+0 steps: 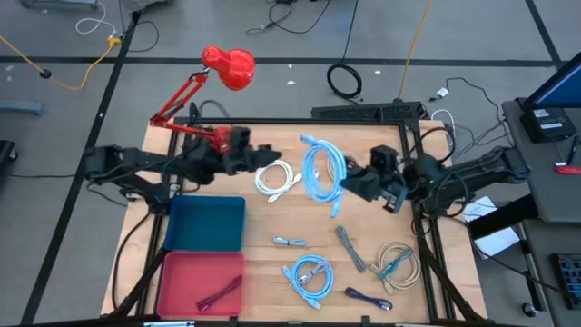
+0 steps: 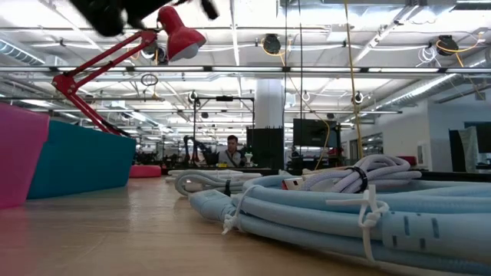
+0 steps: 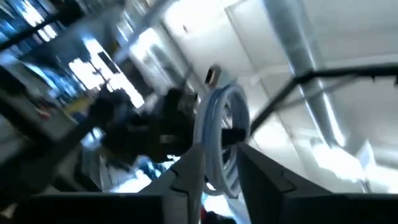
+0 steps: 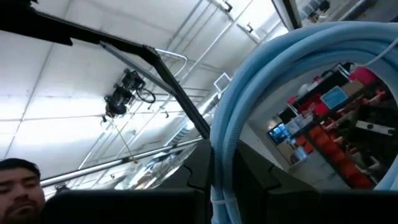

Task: Pick & Place USB Port
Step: Put the top blue HDMI cable into the blue bin

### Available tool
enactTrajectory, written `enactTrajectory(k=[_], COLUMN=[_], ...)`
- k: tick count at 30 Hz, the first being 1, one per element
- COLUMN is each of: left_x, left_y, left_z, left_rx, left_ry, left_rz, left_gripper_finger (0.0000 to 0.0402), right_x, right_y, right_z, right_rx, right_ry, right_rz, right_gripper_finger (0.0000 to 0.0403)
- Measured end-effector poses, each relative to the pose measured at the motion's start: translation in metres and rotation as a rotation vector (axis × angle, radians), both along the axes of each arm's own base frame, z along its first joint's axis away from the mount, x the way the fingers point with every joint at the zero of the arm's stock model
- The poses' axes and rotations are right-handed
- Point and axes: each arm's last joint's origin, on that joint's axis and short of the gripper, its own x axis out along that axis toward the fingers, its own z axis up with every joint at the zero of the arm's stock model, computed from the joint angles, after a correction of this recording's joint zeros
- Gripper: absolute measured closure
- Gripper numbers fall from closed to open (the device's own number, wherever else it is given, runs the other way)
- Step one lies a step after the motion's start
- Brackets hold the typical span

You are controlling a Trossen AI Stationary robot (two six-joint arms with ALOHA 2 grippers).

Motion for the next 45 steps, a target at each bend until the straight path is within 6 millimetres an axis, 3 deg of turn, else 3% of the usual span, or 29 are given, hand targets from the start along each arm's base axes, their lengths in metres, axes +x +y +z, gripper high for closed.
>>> enactTrajectory(k=[6,13,31,35,41,45], left_x=[0.029,0.031,0.031,0.031,0.031,0.032], left_y=[-0.004,-0.002,-0.002,-0.006,-0.011,-0.014], left_z=[0.037,0.043,0.045,0.045,0.045,0.045], left_rx=[0.142,0.15,0.133,0.149,0.162,0.106], left_ry=[0.075,0.063,0.047,0.041,0.037,0.046], left_rz=[-0.128,-0.125,-0.091,-0.095,-0.132,-0.127], left_gripper_finger=[0.0202,0.0119,0.0106,0.0154,0.0363,0.0366], right_x=[0.008,0.01,0.044,0.045,0.043,0.043], right_y=[0.004,0.006,0.003,0.001,-0.001,-0.002], right_z=[0.034,0.045,0.02,0.02,0.021,0.022], right_rx=[-0.069,-0.131,-0.089,-0.092,-0.093,-0.078], right_ry=[-0.072,-0.019,0.072,0.071,0.068,0.064], right_rz=[0.019,0.014,0.002,-0.008,-0.019,-0.037], right_gripper_finger=[0.0373,0.0373,0.0373,0.0373,0.0373,0.0367])
